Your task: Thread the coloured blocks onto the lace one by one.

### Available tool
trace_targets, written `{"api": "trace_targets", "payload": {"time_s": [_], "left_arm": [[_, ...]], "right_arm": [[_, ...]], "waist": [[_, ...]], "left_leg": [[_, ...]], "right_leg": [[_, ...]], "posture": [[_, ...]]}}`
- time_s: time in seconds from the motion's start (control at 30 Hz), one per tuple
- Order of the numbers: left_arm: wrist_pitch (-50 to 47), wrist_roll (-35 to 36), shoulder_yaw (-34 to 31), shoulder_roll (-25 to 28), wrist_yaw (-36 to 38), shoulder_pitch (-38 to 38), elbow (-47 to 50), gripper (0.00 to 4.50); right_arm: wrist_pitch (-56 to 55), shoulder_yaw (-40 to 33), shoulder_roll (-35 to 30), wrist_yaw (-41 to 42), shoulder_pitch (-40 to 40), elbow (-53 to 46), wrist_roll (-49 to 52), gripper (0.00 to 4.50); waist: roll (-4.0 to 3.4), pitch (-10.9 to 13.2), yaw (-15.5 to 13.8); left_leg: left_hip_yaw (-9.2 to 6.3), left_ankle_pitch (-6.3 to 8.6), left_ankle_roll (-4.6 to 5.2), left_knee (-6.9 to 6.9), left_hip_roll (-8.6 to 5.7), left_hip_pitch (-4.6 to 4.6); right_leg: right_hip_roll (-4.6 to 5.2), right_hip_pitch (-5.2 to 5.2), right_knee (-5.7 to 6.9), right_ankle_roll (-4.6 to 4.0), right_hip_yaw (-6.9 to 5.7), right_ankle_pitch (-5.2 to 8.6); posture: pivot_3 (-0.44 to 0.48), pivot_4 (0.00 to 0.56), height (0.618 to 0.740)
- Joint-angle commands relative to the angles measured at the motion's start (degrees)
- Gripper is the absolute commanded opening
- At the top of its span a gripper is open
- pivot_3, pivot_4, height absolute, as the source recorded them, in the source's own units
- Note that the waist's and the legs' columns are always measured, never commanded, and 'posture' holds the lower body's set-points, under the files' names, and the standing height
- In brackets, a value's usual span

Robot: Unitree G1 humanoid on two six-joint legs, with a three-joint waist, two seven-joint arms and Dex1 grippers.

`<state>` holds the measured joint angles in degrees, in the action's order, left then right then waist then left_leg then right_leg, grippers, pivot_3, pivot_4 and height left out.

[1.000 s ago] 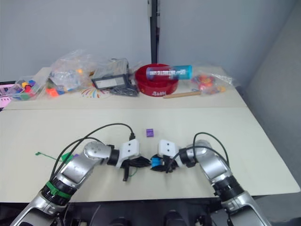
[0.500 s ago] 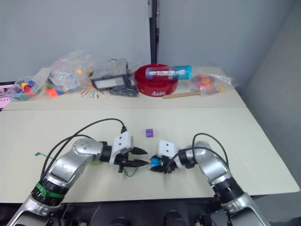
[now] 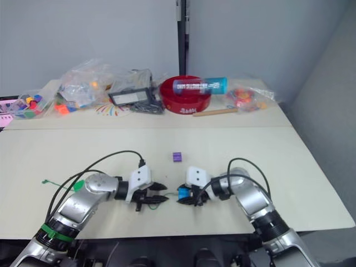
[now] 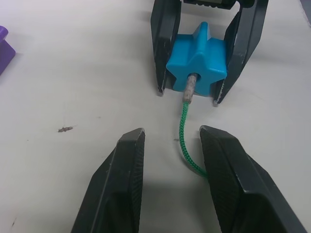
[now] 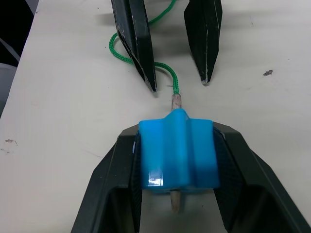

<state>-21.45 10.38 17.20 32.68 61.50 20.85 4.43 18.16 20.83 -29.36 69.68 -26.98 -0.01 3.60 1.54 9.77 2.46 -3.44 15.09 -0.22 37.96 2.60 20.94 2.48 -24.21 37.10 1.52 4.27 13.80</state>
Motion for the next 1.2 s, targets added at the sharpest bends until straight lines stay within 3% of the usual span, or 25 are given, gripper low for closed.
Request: {"api": "trace_targets", "payload": {"time_s": [0.03, 0.2, 0.73, 1.2], "left_arm": [[0.65, 0.45, 0.04, -0.78, 0.2, 0.23, -0.21, 1.66], [0.38, 1.19, -0.24, -1.02, 1.03, 0.4, 0.16, 0.03], [-1.45, 1.25, 2.52, -3.32, 2.27, 4.32, 2.95, 0.03], [-2.74, -1.53, 2.98, -2.15, 0.32, 4.55, 1.14, 0.03]], "right_arm": [[1.0, 1.3, -0.48, 0.3, 1.22, -1.3, 0.5, 1.38], [1.12, 1.23, -0.52, 0.12, 1.17, -1.23, 0.43, 1.38], [1.38, 2.02, -0.18, -0.54, 0.9, -0.96, -0.19, 1.38], [1.98, 2.53, 0.01, -0.55, 0.47, -1.19, 0.2, 1.38]], "waist": [[0.0, 0.0, -0.03], [0.0, 0.0, 0.0], [0.0, 0.0, 0.06], [0.0, 0.0, 0.22]], "left_leg": [[0.0, 0.0, 0.0, 0.0, 0.0, 0.0], [0.0, 0.0, 0.0, 0.0, 0.0, 0.01], [0.0, 0.0, 0.0, 0.0, 0.0, 0.01], [0.0, 0.0, 0.0, 0.0, 0.0, -0.03]], "right_leg": [[0.0, 0.01, 0.0, 0.0, 0.0, 0.0], [0.0, 0.0, 0.0, 0.0, 0.0, 0.0], [0.0, 0.0, 0.0, 0.0, 0.0, 0.0], [-0.02, 0.01, 0.01, 0.0, 0.01, 0.0]], "posture": [[0.0, 0.15, 0.731], [0.0, 0.15, 0.731], [0.0, 0.15, 0.731], [0.0, 0.15, 0.731]]}}
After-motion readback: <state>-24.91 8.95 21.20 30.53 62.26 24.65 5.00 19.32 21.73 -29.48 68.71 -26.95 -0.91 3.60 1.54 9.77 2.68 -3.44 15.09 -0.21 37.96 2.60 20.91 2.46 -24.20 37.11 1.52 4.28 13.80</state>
